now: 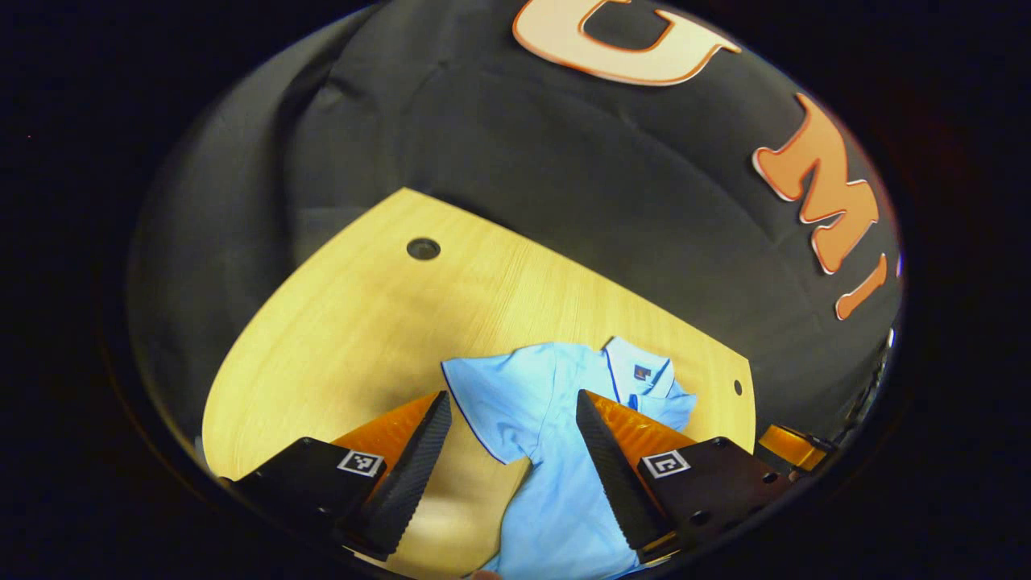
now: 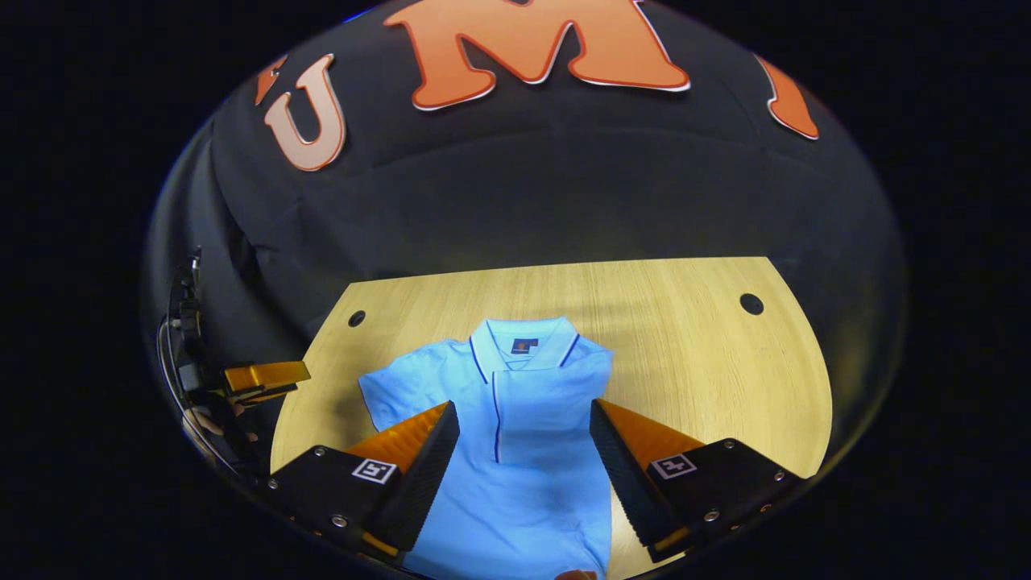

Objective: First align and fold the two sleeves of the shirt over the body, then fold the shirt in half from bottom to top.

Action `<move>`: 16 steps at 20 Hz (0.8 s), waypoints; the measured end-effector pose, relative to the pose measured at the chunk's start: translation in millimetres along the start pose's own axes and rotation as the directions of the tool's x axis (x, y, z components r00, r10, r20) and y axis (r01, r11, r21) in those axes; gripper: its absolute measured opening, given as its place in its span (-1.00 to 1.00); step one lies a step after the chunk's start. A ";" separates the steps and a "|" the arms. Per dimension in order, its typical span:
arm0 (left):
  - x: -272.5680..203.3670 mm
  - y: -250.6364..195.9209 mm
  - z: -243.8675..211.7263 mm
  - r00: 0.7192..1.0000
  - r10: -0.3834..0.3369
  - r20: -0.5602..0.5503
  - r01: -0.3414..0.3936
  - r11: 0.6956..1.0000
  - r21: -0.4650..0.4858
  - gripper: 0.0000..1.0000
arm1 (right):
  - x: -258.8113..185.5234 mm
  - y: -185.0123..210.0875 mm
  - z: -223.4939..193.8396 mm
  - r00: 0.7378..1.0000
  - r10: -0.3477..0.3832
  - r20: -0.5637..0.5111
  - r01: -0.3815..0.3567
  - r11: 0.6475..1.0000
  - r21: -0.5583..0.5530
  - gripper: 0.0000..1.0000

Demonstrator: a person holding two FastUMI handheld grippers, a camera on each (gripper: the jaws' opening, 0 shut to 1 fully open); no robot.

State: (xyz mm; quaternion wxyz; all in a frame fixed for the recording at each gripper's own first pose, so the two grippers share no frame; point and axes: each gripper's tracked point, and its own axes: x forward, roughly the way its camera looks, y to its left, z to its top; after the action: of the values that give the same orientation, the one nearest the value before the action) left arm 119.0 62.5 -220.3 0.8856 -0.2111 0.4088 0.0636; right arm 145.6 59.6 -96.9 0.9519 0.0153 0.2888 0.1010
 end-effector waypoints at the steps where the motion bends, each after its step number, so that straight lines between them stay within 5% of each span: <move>1: 12.6 2.3 -0.6 0.999 0.027 -0.027 -0.026 1.000 0.015 1.00 | -3.7 -5.9 -3.8 1.000 0.004 -0.006 -0.004 1.000 0.026 0.97; 9: 95.4 33.6 -38.3 0.940 0.228 -0.255 -0.221 0.974 0.056 1.00 | -17.9 -74.9 -33.4 0.997 -0.048 -0.060 0.056 0.989 0.140 0.97; 16: 115.0 40.1 -56.6 0.903 0.286 -0.321 -0.280 0.958 0.066 0.99 | -18.5 -103.6 -50.5 0.993 -0.071 -0.093 0.088 0.978 0.190 0.97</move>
State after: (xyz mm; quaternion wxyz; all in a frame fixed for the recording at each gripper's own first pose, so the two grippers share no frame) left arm 143.8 67.7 -352.2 0.7887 -0.1492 0.5768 0.1519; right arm 121.7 -47.0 -137.9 0.9360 0.0922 0.3380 0.0348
